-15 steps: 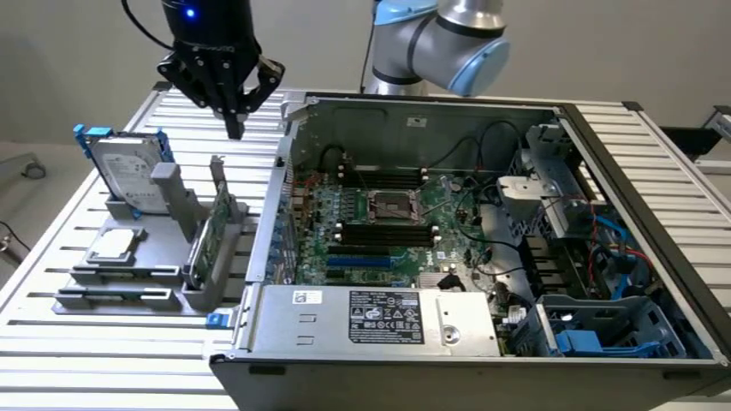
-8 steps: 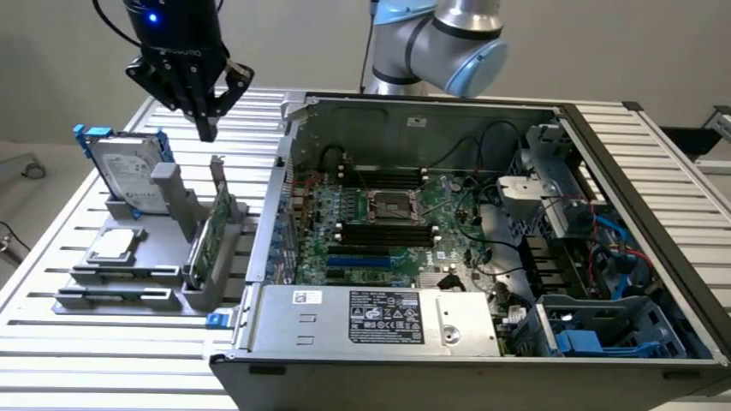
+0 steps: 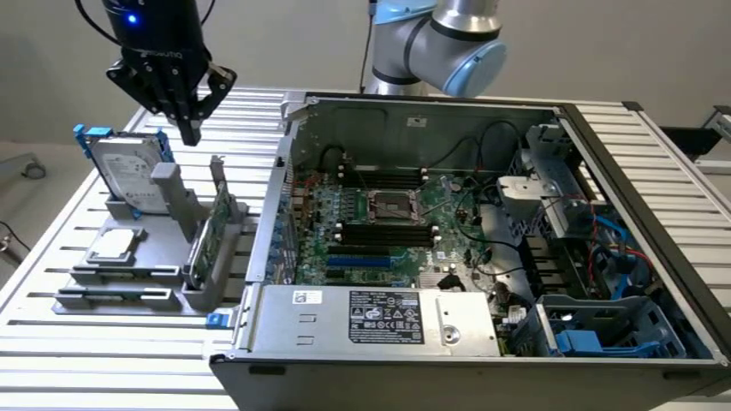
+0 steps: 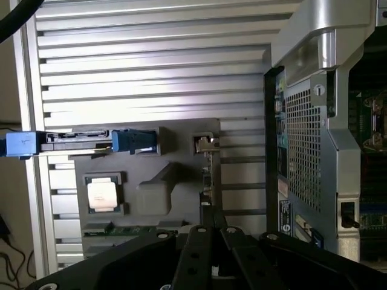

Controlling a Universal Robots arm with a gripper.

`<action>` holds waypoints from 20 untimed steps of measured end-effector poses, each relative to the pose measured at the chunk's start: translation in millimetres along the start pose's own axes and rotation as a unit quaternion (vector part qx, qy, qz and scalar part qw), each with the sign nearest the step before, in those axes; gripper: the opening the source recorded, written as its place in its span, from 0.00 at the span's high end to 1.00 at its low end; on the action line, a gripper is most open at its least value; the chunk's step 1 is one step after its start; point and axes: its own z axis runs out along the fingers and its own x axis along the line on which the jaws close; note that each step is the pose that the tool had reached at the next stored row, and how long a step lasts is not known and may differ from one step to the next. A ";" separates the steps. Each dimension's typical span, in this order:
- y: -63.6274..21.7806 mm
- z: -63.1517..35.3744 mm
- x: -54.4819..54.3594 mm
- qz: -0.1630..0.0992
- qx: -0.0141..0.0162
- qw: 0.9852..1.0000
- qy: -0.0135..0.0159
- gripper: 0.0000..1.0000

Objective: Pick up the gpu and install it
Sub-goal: 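Reach for the gpu, then pick up the gpu and move the gpu toward the slot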

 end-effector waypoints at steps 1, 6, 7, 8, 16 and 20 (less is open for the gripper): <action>0.0 0.0 0.2 -0.003 0.003 1.000 0.000 0.89; -0.9 0.5 1.2 -0.025 0.005 1.000 -0.001 0.89; -1.2 0.6 2.3 -0.025 0.003 1.000 -0.003 0.89; -1.2 0.7 2.3 -0.025 0.003 1.000 -0.003 0.89; -1.2 0.7 2.4 -0.025 0.002 1.000 -0.004 0.89; -1.2 0.7 2.3 -0.025 0.002 1.000 -0.005 0.89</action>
